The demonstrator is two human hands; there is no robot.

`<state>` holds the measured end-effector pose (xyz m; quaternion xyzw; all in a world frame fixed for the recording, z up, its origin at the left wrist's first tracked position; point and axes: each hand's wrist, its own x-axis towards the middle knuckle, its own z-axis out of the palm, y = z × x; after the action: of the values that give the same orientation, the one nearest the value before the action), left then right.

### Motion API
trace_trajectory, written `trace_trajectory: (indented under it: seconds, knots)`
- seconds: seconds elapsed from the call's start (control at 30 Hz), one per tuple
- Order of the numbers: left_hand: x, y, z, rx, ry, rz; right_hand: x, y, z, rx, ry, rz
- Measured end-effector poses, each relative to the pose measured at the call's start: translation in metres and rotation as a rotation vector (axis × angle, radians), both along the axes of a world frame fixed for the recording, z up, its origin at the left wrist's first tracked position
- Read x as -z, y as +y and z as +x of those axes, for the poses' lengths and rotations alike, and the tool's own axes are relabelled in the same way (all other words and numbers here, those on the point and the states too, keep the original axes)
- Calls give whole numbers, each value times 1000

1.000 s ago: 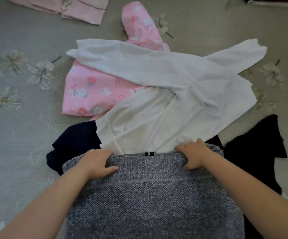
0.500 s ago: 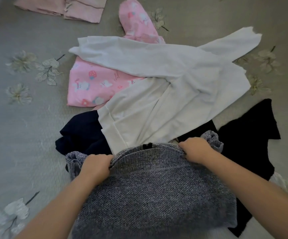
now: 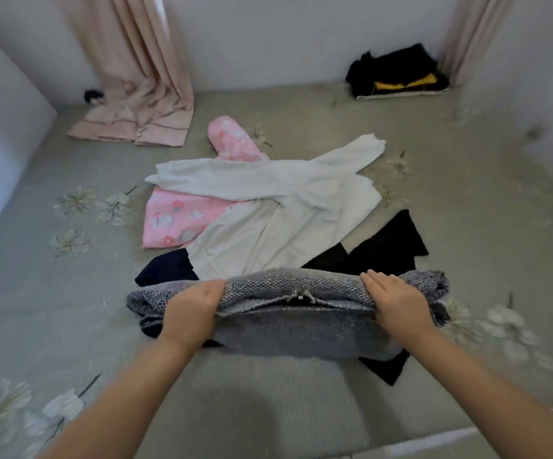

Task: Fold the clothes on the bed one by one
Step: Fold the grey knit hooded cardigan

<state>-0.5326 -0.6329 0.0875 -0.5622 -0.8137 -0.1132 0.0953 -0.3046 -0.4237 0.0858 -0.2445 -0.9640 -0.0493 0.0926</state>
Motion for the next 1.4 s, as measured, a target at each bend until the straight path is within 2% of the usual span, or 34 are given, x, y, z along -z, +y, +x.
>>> trace_trajectory:
  seconds: [0.1, 0.23, 0.33, 0.5, 0.6, 0.77, 0.9, 1.0, 1.1, 1.2, 1.33, 1.4]
  knots:
    - [-45, 23, 22, 110, 70, 72, -41, -8, 45, 59, 119, 116]
    - [-108, 67, 61, 266, 249, 188, -105, -9, 111, 267, 194, 273]
    - [-147, 107, 111, 359, 310, 261, -151, -4, 176, 441, 248, 368]
    - [-191, 176, 227, 556, 333, 347, -203, -1, 300, 689, 224, 482]
    - [-211, 218, 309, 674, 355, 337, -220, 2, 382, 794, 226, 465]
    - [-226, 293, 458, 712, 326, 147, -234, 19, 529, 977, 180, 447]
    - [-237, 342, 555, 723, 337, 167, -245, 42, 620, 1021, 178, 465]
    - [-243, 384, 636, 720, 345, 174, -258, 73, 693, 1066, 66, 500]
    - [-252, 432, 692, 741, 351, 171, -268, 119, 751, 1058, 38, 503]
    - [-265, 490, 738, 760, 330, 216, -280, 179, 798, 1090, 60, 519]
    - [-275, 584, 784, 767, 300, 265, -294, 273, 854, 1067, 60, 415]
    - [-282, 631, 802, 770, 299, 270, -298, 321, 871, 1067, 43, 445]
